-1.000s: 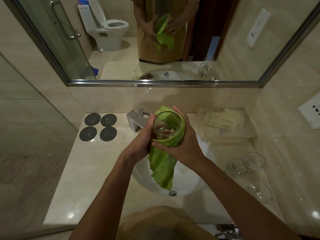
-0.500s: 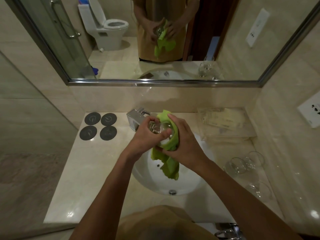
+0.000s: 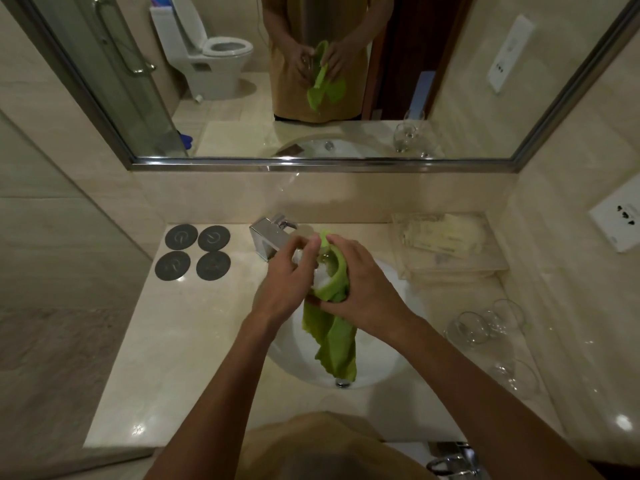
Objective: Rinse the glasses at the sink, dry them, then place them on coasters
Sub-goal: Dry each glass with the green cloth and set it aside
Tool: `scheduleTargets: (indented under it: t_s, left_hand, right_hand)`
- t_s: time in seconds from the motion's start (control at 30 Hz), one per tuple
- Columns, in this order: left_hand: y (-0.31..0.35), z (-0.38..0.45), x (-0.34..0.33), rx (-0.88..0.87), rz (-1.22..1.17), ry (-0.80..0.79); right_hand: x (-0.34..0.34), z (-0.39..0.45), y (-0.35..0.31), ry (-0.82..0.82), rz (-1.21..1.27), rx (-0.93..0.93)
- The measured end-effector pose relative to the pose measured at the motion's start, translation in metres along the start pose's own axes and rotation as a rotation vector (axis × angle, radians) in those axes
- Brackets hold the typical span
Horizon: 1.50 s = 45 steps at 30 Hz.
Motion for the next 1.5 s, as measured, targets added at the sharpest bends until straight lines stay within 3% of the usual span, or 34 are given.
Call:
scheduleTargets:
  t_s: [0.1,0.2,0.4,0.5,0.63,0.73,0.83,0.97,1.03,1.2,1.27,1.37,1.5]
  left_hand:
    - [0.016,-0.007,-0.003,-0.203,0.150,0.117]
    - [0.023,-0.011,-0.002,-0.297,0.137,0.152]
    - [0.030,-0.019,0.005,-0.421,0.081,0.074]
    - [0.030,-0.021,0.004,-0.433,0.042,0.060]
    - [0.022,-0.017,0.009,-0.330,-0.045,0.115]
    - [0.015,-0.012,0.014,-0.229,-0.070,0.197]
    - [0.013,-0.005,0.017,-0.134,-0.071,0.295]
    - [0.013,-0.007,0.016,-0.049,-0.050,0.360]
    - [0.009,-0.008,0.015,-0.002,-0.045,0.373]
    - [0.002,-0.004,0.016,0.111,-0.070,0.360]
    - [-0.002,-0.001,0.022,0.146,-0.087,0.364]
    - [-0.010,0.006,0.035,0.212,-0.158,0.402]
    - [-0.021,0.012,0.043,0.276,-0.268,0.402]
  right_hand:
    - [-0.004,0.006,-0.007,-0.105,-0.220,0.044]
    - [0.005,0.012,-0.013,-0.158,-0.187,-0.001]
    - [0.024,0.025,-0.008,-0.350,0.433,-0.124]
    - [0.022,0.023,-0.003,-0.374,0.620,-0.171]
    - [0.010,0.020,-0.012,-0.349,0.522,-0.147]
    - [0.002,0.021,-0.024,-0.294,0.126,-0.045]
    - [-0.011,0.018,-0.035,-0.136,-0.250,-0.008]
    - [-0.031,0.003,-0.032,0.170,-0.438,0.058]
    - [-0.035,-0.002,-0.029,0.232,-0.534,0.094]
    - [-0.032,-0.002,-0.026,0.142,-0.425,0.060]
    - [-0.029,-0.003,-0.018,0.014,-0.249,-0.046]
    - [-0.019,-0.012,0.004,-0.036,0.051,-0.221]
    - [-0.001,-0.018,0.040,0.027,0.078,-0.469]
Point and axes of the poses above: each hand's wrist, its own z-axis towards the middle knuckle, its own x-axis out of the back of the hand, y = z × x, the point moved 4 cm from there along z, towards the middle knuckle, and after that the axes turned 14 degrees about x, right-handed, at the moved point
